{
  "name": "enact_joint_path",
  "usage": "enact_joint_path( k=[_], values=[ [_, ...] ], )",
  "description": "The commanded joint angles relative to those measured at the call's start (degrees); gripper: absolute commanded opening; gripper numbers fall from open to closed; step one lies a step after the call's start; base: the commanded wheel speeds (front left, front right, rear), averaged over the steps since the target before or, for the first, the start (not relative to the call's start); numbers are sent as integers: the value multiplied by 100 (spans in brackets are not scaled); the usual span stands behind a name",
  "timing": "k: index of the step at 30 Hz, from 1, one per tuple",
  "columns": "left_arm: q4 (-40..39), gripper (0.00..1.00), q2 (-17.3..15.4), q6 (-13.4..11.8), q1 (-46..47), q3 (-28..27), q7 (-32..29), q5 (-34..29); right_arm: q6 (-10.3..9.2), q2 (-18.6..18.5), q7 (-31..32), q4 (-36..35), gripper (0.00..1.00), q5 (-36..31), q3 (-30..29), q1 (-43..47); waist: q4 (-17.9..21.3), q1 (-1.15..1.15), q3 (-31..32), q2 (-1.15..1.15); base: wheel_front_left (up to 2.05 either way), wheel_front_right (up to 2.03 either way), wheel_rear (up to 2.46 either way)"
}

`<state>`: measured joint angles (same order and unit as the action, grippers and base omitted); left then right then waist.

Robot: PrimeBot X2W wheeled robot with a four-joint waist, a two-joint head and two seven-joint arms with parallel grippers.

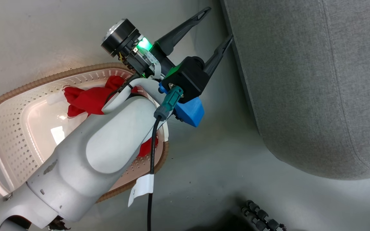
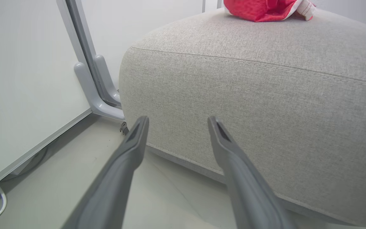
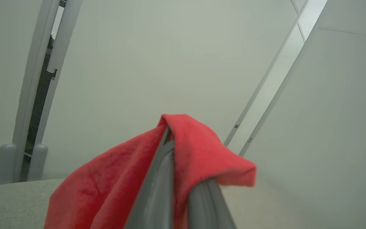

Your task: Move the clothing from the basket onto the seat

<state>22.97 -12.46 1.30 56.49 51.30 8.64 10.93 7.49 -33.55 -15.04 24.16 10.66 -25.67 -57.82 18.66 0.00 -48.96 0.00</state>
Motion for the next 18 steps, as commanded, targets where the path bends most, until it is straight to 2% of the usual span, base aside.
enact_joint_path(
  k=[1,12,18],
  values=[
    [-40,100,-38,-11,102,17,-7,-29,1,105,-22,84,0,-1,-6,127,-25,0,-23,0,0,0,0],
    [-110,100,-75,-46,174,51,-5,14,1,798,-21,742,0,22,94,694,-121,0,-97,0,0,0,0],
    [-97,100,-101,-76,189,69,7,49,1,994,-22,1051,0,89,220,797,-148,0,-78,0,0,0,0]
  ],
)
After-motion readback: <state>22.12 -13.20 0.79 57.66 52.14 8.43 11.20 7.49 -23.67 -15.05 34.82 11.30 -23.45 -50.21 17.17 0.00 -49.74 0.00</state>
